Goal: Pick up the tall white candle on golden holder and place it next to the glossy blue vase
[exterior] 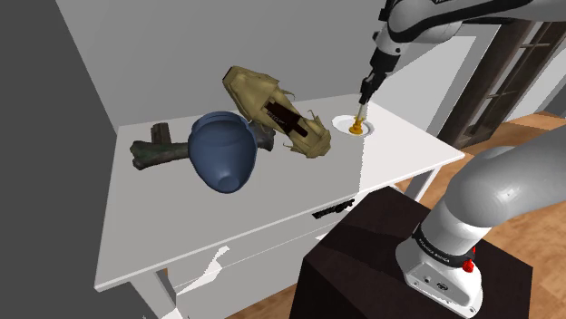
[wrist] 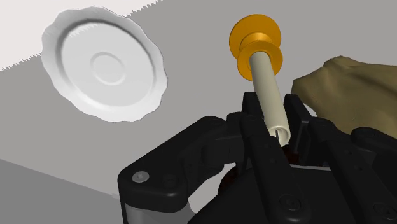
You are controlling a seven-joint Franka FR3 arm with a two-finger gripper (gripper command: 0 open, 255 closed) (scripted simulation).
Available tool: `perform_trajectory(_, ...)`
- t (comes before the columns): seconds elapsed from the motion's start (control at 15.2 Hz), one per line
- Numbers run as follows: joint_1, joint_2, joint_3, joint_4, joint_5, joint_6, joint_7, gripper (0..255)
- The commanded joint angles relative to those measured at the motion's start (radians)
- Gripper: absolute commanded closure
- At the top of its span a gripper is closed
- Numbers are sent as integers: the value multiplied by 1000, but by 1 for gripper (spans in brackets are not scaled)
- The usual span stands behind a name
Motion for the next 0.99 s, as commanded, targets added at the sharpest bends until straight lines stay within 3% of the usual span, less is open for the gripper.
perform_trajectory(0.0, 0, -7, 3, 25, 1, -32, 1, 255)
perform_trajectory(0.92, 7, -15, 23, 206, 12, -221, 8, 255)
